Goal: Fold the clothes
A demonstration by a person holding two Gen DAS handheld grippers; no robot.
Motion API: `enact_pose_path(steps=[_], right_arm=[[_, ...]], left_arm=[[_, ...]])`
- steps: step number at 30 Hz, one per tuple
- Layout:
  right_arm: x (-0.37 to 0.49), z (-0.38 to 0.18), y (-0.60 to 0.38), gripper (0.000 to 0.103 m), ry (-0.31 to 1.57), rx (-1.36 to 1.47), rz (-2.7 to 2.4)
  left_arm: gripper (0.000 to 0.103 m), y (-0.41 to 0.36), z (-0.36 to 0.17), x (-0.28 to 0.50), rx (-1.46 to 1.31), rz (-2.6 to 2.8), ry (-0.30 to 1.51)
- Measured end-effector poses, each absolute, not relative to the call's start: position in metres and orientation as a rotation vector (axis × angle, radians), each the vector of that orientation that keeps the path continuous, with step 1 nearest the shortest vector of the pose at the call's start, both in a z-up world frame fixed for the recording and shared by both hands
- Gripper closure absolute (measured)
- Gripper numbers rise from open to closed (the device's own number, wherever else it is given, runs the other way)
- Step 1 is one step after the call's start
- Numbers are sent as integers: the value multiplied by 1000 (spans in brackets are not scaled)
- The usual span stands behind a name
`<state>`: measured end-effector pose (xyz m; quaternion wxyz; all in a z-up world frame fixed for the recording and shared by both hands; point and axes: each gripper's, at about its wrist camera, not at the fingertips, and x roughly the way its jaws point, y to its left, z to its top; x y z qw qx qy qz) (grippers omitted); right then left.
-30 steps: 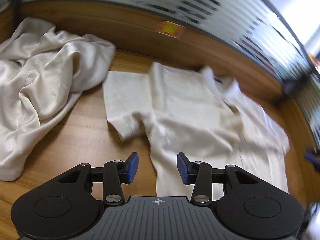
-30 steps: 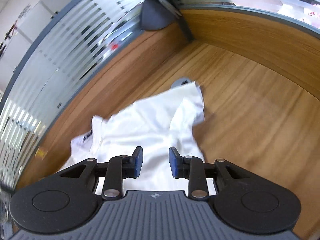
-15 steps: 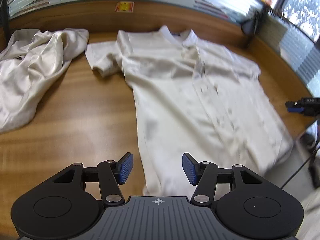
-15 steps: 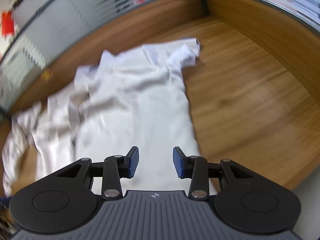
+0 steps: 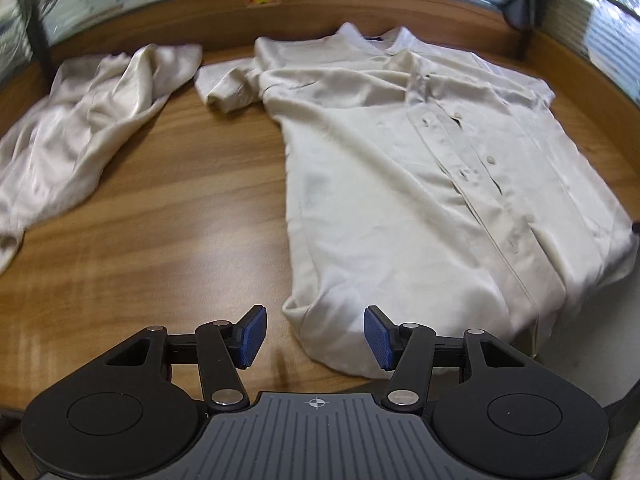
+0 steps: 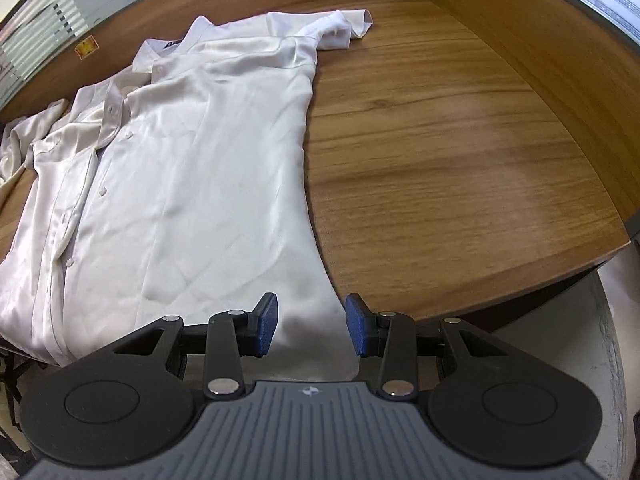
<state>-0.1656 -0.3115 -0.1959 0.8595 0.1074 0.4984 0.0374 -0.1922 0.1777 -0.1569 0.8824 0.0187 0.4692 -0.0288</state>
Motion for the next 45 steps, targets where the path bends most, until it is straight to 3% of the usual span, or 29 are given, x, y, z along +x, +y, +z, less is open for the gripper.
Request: enact_pose_path(steps=[7, 8, 11, 18, 23, 28, 31, 37, 41, 45], right_arm=[[-167, -196, -304, 60, 1043, 226, 98], [-167, -195, -302, 60, 1043, 228, 99], [-166, -194, -298, 60, 1046, 227, 107], [-163, -189, -298, 60, 1037, 231, 117], [-158, -185, -298, 60, 1029, 242, 133], [-147, -182, -296, 60, 1036, 212, 162], [-142, -177, -294, 59, 1029, 204, 181], [-140, -163, -278, 58, 1010, 177, 250], [-136, -163, -271, 54, 1006, 132, 246], [-133, -165, -273, 51, 1006, 107, 206]], left_arm=[[55, 164, -167, -182, 191, -98, 968], [60, 162, -170, -182, 206, -114, 975], [97, 159, -175, -181, 225, -154, 1010], [97, 183, -125, -199, -224, -175, 980], [96, 217, -139, -222, -636, -86, 1023], [95, 239, -182, -245, -690, 170, 1109], [86, 240, -183, -251, -628, 215, 1097], [80, 224, -167, -244, -502, 183, 1051], [56, 211, -158, -229, -413, 129, 1031], [53, 200, -160, -217, -389, 87, 1042]])
